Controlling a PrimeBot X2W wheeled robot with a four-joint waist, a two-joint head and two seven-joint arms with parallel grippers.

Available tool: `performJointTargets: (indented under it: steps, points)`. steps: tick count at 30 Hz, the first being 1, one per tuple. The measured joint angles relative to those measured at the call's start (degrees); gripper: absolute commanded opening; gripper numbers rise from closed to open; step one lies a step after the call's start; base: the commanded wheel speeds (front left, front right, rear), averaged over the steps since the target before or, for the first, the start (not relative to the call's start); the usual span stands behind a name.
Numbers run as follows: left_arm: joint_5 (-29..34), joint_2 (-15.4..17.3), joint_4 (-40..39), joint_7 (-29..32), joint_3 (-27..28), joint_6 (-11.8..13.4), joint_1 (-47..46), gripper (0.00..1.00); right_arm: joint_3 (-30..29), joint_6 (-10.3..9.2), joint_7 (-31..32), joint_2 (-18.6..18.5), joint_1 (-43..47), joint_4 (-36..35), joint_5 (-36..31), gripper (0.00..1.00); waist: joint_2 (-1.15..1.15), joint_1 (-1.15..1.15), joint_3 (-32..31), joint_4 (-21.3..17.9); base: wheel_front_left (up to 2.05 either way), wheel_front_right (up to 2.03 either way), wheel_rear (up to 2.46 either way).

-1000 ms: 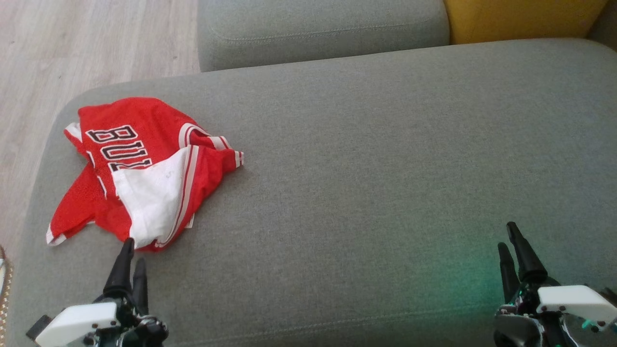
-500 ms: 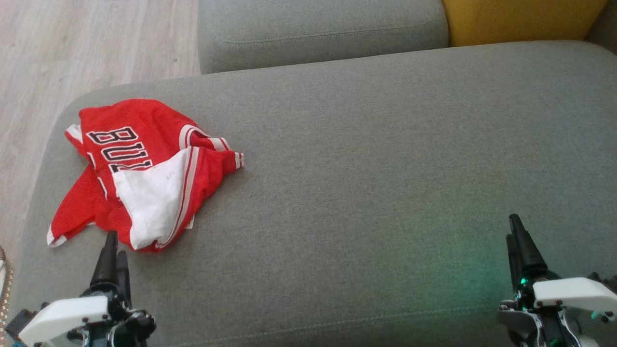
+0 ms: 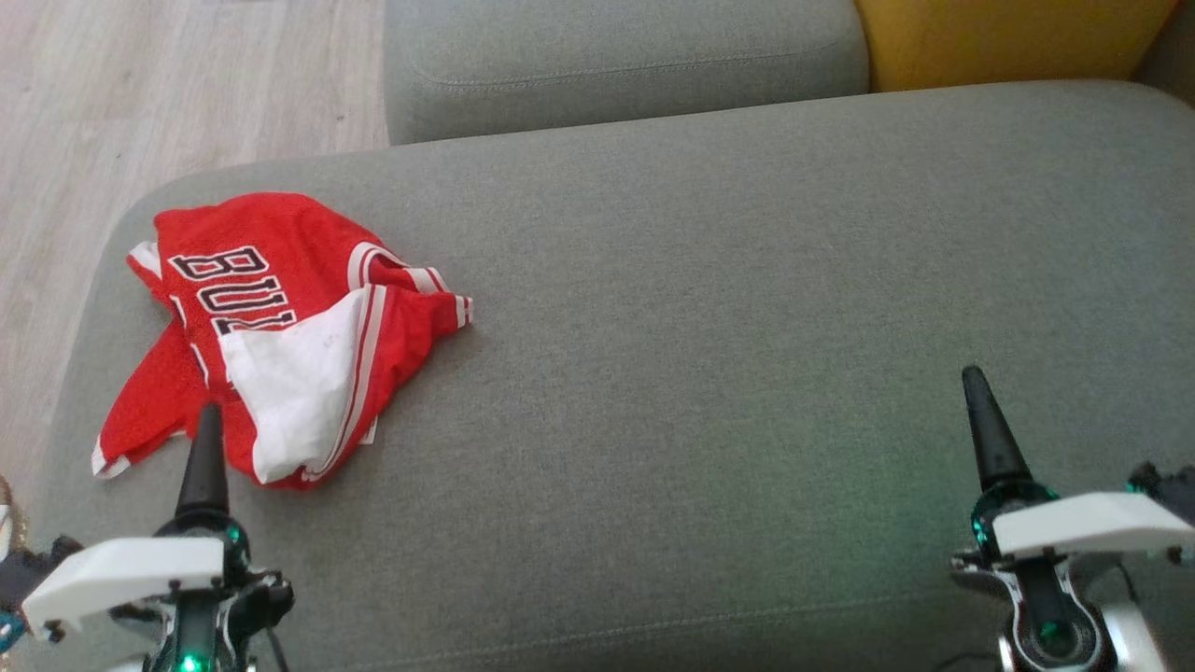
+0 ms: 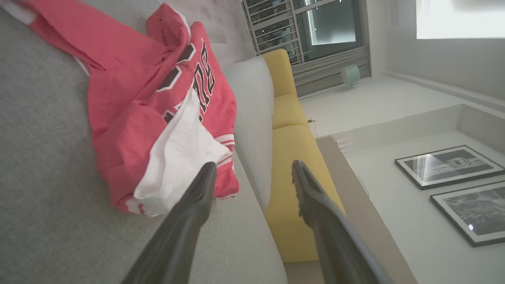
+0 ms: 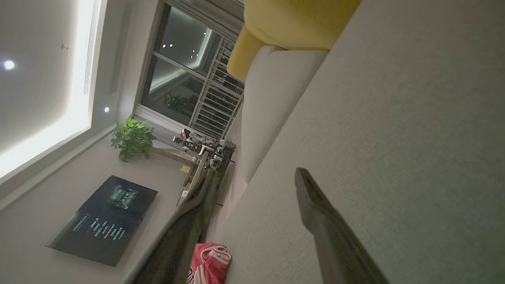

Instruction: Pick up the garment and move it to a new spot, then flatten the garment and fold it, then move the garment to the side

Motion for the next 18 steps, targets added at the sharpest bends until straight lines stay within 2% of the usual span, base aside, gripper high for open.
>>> performJointTargets:
  steps: [11, 18]
  points:
    - [11.3, 0.0, -4.7, -1.6, -3.4, 3.7, 0.0, 1.00, 2.5, 0.01, -1.8, -0.3, -1.5, -4.6, -11.9, 1.00, 0.00, 0.00, -0.2, 0.2, 0.00, 0.00, 0.00]
    - [20.2, 0.1, -7.0, -2.9, -6.0, 4.5, 0.0, 1.00, 3.6, 0.02, -2.9, -0.4, -1.5, -6.1, -18.3, 1.00, 0.00, 0.00, -0.3, 0.2, 0.00, 0.00, 0.00]
